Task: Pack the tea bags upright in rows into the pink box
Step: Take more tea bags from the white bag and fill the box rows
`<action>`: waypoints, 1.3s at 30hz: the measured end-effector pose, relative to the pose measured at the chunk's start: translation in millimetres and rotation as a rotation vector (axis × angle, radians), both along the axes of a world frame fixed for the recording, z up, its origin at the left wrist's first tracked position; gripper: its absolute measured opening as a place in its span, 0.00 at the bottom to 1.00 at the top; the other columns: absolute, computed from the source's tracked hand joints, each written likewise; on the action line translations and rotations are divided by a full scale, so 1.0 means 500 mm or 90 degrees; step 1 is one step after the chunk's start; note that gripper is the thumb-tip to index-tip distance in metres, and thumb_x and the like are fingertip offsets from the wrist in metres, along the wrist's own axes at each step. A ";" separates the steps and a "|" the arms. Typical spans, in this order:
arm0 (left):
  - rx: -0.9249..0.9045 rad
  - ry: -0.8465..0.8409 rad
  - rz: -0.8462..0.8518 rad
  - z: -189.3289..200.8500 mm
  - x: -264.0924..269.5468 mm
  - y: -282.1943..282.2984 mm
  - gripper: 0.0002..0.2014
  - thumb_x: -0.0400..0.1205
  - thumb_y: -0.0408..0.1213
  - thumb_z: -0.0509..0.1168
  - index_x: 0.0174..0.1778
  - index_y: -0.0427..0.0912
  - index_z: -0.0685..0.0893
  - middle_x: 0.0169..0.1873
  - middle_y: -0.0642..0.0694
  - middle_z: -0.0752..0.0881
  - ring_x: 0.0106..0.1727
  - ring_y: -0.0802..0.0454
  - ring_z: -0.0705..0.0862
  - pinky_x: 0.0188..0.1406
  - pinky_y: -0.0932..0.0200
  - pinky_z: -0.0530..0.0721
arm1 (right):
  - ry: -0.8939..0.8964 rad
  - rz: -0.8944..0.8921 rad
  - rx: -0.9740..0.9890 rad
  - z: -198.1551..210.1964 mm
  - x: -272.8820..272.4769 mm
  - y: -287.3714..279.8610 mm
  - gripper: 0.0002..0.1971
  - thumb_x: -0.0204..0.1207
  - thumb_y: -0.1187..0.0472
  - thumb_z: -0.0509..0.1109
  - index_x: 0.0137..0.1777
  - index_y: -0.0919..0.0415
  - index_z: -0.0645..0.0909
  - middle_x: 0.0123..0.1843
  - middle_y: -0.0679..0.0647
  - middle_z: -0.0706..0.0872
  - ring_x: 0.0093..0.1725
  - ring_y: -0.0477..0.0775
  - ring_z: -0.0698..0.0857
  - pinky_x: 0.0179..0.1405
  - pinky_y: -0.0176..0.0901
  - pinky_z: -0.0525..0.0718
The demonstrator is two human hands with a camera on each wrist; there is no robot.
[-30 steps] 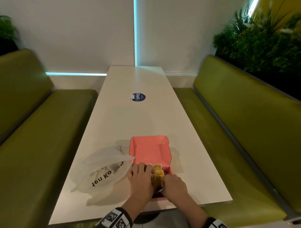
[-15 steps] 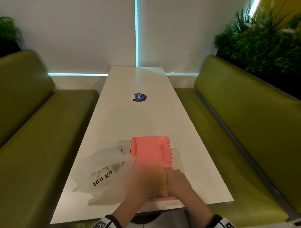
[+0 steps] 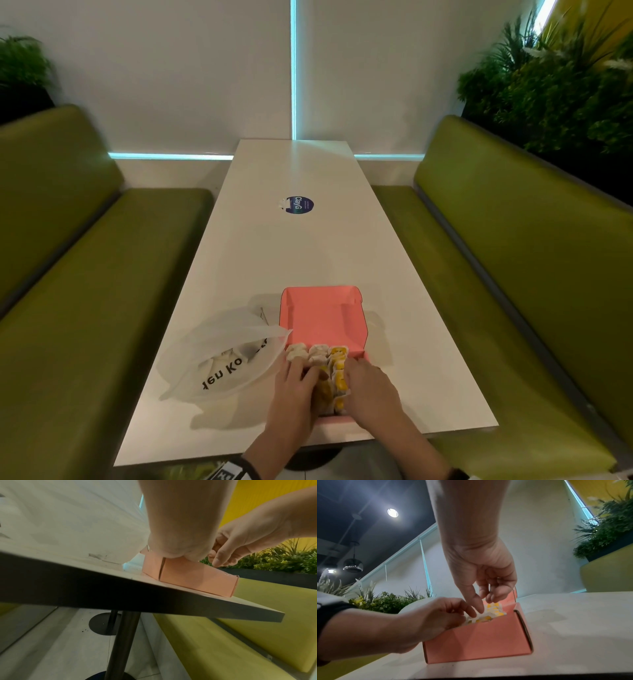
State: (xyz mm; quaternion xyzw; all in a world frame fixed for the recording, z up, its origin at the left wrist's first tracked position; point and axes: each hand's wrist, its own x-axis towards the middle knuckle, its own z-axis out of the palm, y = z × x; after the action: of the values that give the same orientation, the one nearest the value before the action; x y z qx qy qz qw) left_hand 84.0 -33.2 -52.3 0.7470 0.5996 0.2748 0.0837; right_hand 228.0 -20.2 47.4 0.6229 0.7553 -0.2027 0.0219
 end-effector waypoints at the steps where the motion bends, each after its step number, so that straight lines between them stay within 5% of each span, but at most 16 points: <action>1: -0.006 -0.009 0.003 -0.003 0.000 -0.001 0.28 0.56 0.34 0.80 0.52 0.50 0.81 0.53 0.47 0.78 0.57 0.45 0.77 0.52 0.50 0.86 | 0.004 -0.001 0.005 0.003 0.002 -0.003 0.10 0.77 0.63 0.65 0.57 0.56 0.72 0.59 0.55 0.80 0.53 0.54 0.79 0.46 0.42 0.75; 6: 0.014 -0.044 0.006 -0.006 0.003 -0.004 0.33 0.53 0.33 0.81 0.52 0.54 0.76 0.53 0.46 0.76 0.59 0.45 0.75 0.51 0.51 0.85 | -0.042 0.047 -0.045 -0.010 0.015 -0.009 0.12 0.81 0.63 0.57 0.59 0.60 0.79 0.59 0.58 0.83 0.54 0.57 0.80 0.45 0.41 0.73; 10: 0.031 -0.046 0.005 -0.008 0.006 -0.001 0.32 0.55 0.39 0.83 0.53 0.53 0.76 0.57 0.44 0.76 0.62 0.40 0.78 0.56 0.48 0.84 | 0.005 0.042 -0.110 -0.024 0.000 -0.004 0.16 0.81 0.63 0.57 0.67 0.58 0.75 0.63 0.58 0.82 0.61 0.58 0.81 0.57 0.43 0.78; 16: 0.050 -0.047 0.017 -0.016 0.007 0.002 0.31 0.57 0.37 0.81 0.56 0.52 0.78 0.58 0.45 0.76 0.61 0.42 0.79 0.56 0.48 0.85 | 0.049 -0.011 -0.069 -0.034 -0.005 0.011 0.15 0.82 0.62 0.58 0.66 0.57 0.76 0.63 0.55 0.81 0.61 0.55 0.81 0.60 0.39 0.77; 20: 0.067 -0.050 0.016 -0.018 0.007 -0.001 0.36 0.56 0.30 0.80 0.60 0.52 0.77 0.60 0.45 0.76 0.63 0.40 0.77 0.58 0.47 0.84 | 0.034 -0.056 -0.036 -0.037 0.010 0.023 0.06 0.77 0.65 0.63 0.43 0.53 0.76 0.49 0.53 0.79 0.41 0.48 0.75 0.38 0.26 0.71; 22: 0.070 -0.052 0.017 -0.015 0.006 -0.002 0.37 0.53 0.31 0.81 0.57 0.53 0.76 0.59 0.46 0.74 0.62 0.43 0.75 0.56 0.49 0.84 | 0.015 -0.063 -0.048 -0.048 0.008 0.024 0.06 0.78 0.62 0.64 0.51 0.55 0.81 0.53 0.56 0.83 0.40 0.48 0.73 0.38 0.28 0.70; 27: 0.081 -0.060 0.021 -0.012 0.010 -0.003 0.37 0.52 0.32 0.82 0.55 0.53 0.76 0.58 0.47 0.74 0.62 0.46 0.73 0.58 0.53 0.81 | 0.044 -0.116 -0.059 -0.089 -0.021 0.024 0.20 0.76 0.51 0.69 0.67 0.56 0.77 0.62 0.53 0.84 0.59 0.51 0.84 0.60 0.37 0.80; 39: 0.090 -0.055 0.024 -0.003 0.010 -0.006 0.38 0.51 0.30 0.81 0.57 0.52 0.76 0.59 0.48 0.73 0.62 0.45 0.72 0.56 0.52 0.81 | 0.103 -0.139 0.012 -0.107 -0.025 0.023 0.21 0.80 0.48 0.63 0.70 0.55 0.72 0.63 0.52 0.81 0.60 0.50 0.83 0.64 0.40 0.81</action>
State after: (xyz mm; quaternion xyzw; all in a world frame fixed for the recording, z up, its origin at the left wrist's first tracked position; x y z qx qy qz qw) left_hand 89.0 -36.4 -53.6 0.7270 0.5885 0.3500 0.0511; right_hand 215.6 -8.8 -6.3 0.6832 0.6842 -0.2460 -0.0673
